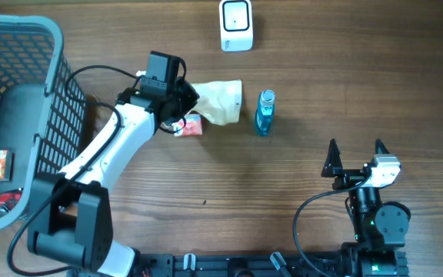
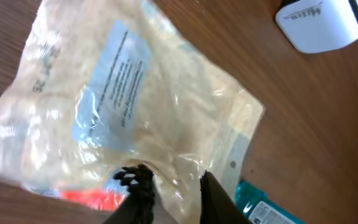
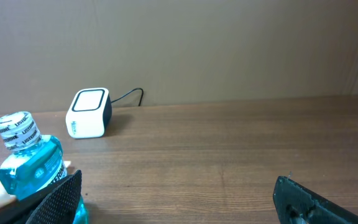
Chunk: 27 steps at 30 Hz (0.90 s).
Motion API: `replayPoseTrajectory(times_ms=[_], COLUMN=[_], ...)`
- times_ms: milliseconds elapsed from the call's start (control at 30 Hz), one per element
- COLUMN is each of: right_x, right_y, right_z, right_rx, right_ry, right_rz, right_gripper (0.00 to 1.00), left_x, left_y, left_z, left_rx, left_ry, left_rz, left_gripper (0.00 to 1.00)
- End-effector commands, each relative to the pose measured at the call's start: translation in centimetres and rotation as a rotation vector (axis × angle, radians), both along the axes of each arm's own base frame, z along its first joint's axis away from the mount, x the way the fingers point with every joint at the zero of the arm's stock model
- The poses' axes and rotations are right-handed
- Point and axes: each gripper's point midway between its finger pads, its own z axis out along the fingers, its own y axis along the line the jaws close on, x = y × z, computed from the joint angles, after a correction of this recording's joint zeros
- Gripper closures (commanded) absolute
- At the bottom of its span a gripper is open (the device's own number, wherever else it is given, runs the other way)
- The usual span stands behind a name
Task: Scan the item barcode
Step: 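Lift the powder bag out and lay it beside the bottle, then reach the left gripper into the basket and grasp a second Kleenex pack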
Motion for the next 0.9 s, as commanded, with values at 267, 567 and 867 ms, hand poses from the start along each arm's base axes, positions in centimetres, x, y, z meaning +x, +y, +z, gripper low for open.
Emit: replayPoseTrajectory(times_ms=[267,567,867], right_x=[0.0,0.0,0.0], right_y=[0.2,0.2,0.2], right_z=[0.1,0.1,0.1], right_rx=[0.015,0.015,0.015], right_ry=[-0.005,-0.005,-0.005], right_rz=[0.012,0.012,0.012], right_gripper=[0.0,0.0,0.0], left_x=[-0.8,-6.1,-9.3], left_y=[1.5,25.7,36.5], left_z=[14.3,29.4,25.7], left_rx=[0.195,0.611,0.618], left_ry=[-0.221,-0.214,-0.005], left_rz=[-0.304,0.358,0.626], left_gripper=[0.2,0.0,0.0])
